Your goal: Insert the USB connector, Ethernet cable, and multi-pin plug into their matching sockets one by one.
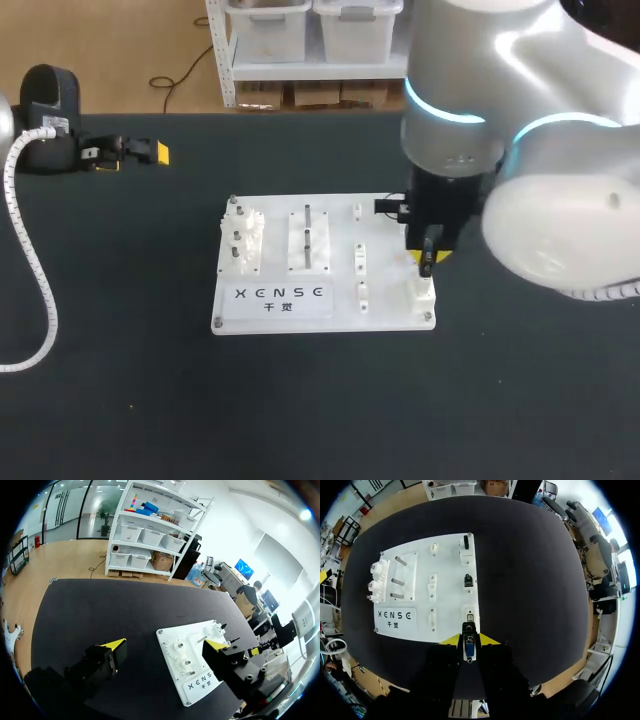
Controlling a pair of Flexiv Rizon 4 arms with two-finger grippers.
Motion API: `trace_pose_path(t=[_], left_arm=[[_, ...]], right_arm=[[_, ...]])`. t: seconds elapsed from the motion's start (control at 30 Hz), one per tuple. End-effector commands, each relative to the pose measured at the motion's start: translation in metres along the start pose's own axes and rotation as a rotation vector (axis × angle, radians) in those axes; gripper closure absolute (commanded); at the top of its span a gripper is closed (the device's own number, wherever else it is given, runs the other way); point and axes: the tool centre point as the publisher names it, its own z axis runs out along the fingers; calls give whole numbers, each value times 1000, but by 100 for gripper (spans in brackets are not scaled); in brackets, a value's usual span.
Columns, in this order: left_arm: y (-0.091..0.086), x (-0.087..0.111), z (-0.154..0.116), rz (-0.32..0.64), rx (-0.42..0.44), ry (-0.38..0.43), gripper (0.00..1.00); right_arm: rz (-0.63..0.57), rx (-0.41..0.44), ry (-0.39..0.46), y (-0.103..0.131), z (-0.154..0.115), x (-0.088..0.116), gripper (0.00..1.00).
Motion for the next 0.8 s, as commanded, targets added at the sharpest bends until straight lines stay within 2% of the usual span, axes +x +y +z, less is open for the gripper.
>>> trace_pose_path(t=[0.03, 0.8], left_arm=[[0, 0, 0, 0, 0, 0, 0], [0, 0, 0, 0, 0, 0, 0]], right_arm=[[-1, 3, -23, -4, 5, 1, 100], [4, 20, -25, -5, 16, -7, 100]])
